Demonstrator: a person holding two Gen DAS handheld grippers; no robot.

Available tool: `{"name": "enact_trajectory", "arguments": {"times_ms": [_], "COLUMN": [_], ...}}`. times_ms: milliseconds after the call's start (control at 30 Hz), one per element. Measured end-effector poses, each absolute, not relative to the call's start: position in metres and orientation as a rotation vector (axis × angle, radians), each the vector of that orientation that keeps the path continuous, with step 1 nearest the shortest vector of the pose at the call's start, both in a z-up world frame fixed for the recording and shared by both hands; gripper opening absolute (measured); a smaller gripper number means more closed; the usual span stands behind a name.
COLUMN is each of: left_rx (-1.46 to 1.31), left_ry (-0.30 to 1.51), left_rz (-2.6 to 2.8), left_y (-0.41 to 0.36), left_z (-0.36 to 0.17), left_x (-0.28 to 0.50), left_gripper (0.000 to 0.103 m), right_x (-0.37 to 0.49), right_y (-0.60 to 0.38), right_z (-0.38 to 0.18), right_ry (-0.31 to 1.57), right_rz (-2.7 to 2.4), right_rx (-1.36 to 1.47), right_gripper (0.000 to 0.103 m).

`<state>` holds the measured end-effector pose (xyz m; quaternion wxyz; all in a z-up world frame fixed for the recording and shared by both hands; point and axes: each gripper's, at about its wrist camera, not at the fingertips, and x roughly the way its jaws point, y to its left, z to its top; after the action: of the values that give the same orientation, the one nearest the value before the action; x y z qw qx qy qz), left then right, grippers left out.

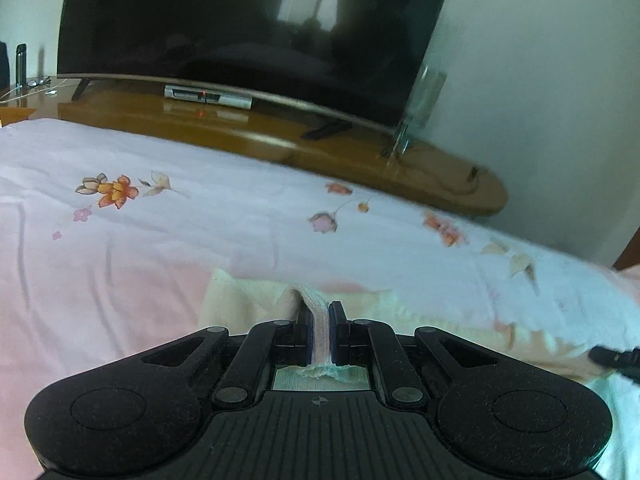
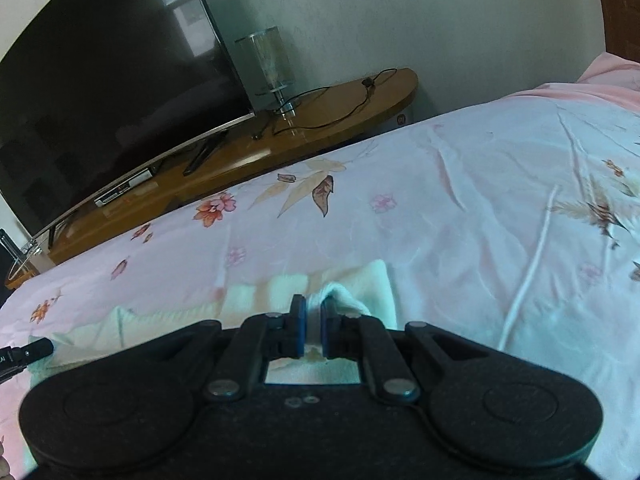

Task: Fold small clothes
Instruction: 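Lift the hem with both tools, fold it onto the collar, release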

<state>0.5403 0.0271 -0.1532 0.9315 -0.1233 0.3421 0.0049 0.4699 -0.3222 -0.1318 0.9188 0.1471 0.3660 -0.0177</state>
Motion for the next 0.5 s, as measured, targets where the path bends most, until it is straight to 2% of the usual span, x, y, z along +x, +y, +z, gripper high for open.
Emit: {"name": "enact_trajectory", "arguments": {"times_ms": [100,133,167,233,267,333,500], "left_rx": [-0.286,-0.311,-0.328,-0.319,-0.307,-0.290,-0.196], "left_ry": [0.755,0.759,0.756,0.713,0.671,0.618,0.673], "left_rz": [0.018,0.019,0.017,0.040,0.063,0.051,-0.029], "left_y": [0.030,0.033,0.035,0.037,0.037,0.036,0.014], "left_z": [-0.156,-0.153,-0.149,-0.139,-0.132,-0.122,-0.130], "left_x": [0.549,0.549,0.548,0.544,0.539,0.531,0.523], "left_gripper": [0.009,0.014,0.021,0.087,0.095,0.096,0.095], "right_x": [0.482,0.482,0.481,0.474,0.472,0.466,0.456], "right_y": [-0.319,-0.319,-0.320,-0.320,-0.319,-0.317,-0.287], "right_z": [-0.140,-0.139,-0.136,-0.126,-0.120,-0.112,-0.120], "right_ry": [0.777,0.768,0.749,0.678,0.655,0.629,0.678], "right_rz": [-0.045,-0.053,-0.058,-0.071,-0.078,-0.068,0.016], "right_rx": [0.280,0.280,0.278,0.250,0.225,0.189,0.007], "right_gripper": [0.013,0.024,0.042,0.059,0.055,0.046,0.038]}}
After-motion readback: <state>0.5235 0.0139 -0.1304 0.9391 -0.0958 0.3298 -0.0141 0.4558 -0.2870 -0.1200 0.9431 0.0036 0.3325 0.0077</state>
